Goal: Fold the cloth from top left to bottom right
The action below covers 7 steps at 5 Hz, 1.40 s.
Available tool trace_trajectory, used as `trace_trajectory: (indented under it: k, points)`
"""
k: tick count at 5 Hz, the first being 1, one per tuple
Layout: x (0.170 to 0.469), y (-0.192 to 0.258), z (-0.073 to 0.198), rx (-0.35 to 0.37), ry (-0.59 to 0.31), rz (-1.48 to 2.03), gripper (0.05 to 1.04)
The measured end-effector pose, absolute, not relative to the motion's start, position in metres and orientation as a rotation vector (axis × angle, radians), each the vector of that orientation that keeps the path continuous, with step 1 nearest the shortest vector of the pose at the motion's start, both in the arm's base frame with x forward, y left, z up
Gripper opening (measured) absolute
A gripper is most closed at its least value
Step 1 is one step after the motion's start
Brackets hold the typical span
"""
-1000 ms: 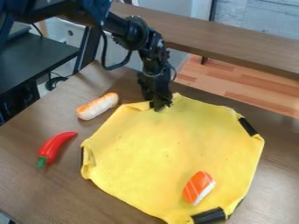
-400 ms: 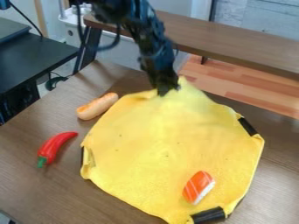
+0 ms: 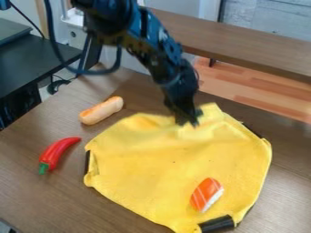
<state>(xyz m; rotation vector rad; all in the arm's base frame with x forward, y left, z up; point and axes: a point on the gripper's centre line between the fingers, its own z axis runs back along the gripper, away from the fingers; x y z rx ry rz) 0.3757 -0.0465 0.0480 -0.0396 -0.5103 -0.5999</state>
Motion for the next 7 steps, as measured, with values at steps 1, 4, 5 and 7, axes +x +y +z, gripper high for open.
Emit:
trace_trajectory:
  k: [1,4,5,7]
  points:
    - [0.341,-0.062,0.038,-0.018,-0.510,-0.696,0.059]
    - [0.263,-0.106,0.040,-0.040,-0.592,-0.905,0.076]
    - [0.255,-0.112,0.036,-0.041,-0.600,-0.922,0.226]
    - [0.257,-0.107,0.044,-0.233,-0.523,-0.819,0.791]
